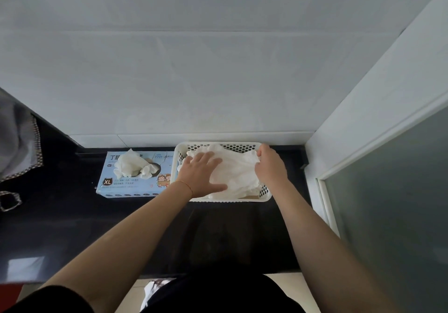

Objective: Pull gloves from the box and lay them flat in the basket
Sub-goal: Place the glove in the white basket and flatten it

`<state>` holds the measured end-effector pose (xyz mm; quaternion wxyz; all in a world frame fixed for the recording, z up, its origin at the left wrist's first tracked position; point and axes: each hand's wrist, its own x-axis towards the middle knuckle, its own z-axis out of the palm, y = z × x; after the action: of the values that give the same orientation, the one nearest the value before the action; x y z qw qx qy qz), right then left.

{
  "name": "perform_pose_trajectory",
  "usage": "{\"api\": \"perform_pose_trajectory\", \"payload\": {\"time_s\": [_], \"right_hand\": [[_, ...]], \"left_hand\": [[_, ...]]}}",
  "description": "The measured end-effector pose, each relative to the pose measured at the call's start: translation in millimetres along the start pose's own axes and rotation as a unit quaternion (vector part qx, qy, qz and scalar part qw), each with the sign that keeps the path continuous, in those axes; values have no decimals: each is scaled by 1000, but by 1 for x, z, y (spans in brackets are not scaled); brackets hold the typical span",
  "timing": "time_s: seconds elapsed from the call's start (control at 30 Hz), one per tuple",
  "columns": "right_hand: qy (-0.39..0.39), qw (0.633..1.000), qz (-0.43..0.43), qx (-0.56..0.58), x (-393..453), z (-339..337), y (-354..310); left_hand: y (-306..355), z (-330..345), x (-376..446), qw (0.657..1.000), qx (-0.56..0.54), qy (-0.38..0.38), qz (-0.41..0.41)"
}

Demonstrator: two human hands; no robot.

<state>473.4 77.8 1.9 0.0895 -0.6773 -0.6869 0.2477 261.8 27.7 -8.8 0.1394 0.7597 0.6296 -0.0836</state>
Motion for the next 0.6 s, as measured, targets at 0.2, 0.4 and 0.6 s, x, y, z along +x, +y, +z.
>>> {"api": "perform_pose_trajectory", "payload": {"time_s": [0.2,0.4,0.6], "right_hand": [[30,990,-121,-64,-1,9,-24],[-166,979,-78,-91,1,27,-18],[-205,971,-51,-115,0,36,-10]], "left_hand": [[13,-21,12,997,-20,73,-12],[-2,-17,22,989,-45,-112,-82],[-11,3,21,985,-53,-143,-76]]}}
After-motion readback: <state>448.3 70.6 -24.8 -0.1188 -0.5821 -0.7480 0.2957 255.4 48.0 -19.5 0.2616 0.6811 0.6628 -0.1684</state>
